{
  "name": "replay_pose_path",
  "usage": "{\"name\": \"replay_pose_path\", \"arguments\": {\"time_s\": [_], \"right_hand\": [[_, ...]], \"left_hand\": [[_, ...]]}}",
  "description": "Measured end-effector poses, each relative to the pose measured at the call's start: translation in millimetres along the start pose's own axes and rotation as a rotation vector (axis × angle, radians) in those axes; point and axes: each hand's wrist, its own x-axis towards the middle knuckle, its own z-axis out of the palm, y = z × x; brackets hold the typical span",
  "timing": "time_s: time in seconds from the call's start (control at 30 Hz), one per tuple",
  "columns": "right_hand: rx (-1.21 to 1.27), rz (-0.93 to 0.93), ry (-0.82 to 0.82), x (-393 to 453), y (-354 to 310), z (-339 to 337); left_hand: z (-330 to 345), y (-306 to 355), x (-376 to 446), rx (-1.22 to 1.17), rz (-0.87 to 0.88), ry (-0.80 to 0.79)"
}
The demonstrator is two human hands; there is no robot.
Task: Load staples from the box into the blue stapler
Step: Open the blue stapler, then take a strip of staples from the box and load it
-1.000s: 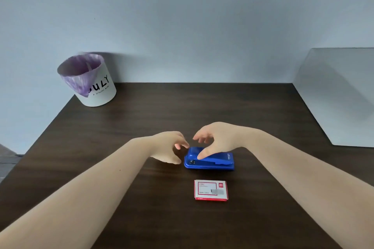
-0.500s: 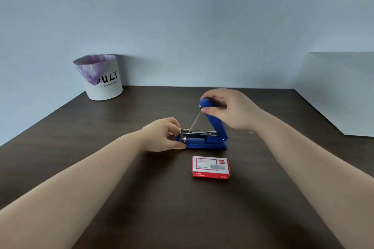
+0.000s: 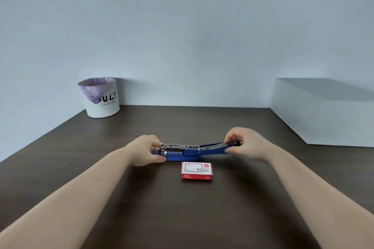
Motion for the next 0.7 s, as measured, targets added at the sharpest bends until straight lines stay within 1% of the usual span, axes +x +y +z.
{"name": "replay_pose_path", "arguments": {"time_s": [0.07,0.17,0.3,0.33,0.4,0.47,0.5,0.53,0.57,0.63,0.7], "right_hand": [[0.013,0.022,-0.056,-4.9,5.0,13.7],[0.025,0.023,-0.028,-6.1,5.9,19.4],[0.013,0.048,-0.046,-6.7,5.3,19.1],[-0.003,0.036,-0.032,-7.0,4.8,20.9],[-0.047,-0.009,0.077,-8.0,1.0,25.7],[-0.052,-0.029,0.228,-8.6,-8.3,30.0],[-0.041,-0.017,0.267,-9.1,-13.8,31.2],[-0.033,0.005,0.267,-10.5,-18.7,32.5],[-0.026,0.029,0.229,-12.3,-22.4,34.1],[0.014,0.079,0.090,-17.2,-27.8,37.3],[0.084,0.129,-0.036,-20.8,-30.6,39.7]], "left_hand": [[-1.4,-0.2,-0.6,0.007,-0.012,-0.022],[-1.4,0.9,-0.9,-0.027,-0.038,-0.016],[4.1,0.6,-6.6,-0.193,-0.088,0.029],[5.5,-0.1,-8.9,-0.214,-0.088,0.076],[8.8,1.0,-15.0,-0.201,-0.072,0.237],[9.5,11.0,-22.3,-0.301,-0.099,0.387],[10.0,17.3,-25.3,-0.354,-0.121,0.410],[10.2,25.0,-28.4,-0.391,-0.134,0.386],[11.3,32.6,-31.1,-0.411,-0.135,0.324],[14.5,47.3,-36.1,-0.433,-0.085,0.143],[17.7,56.3,-36.0,-0.297,0.006,0.014]]}}
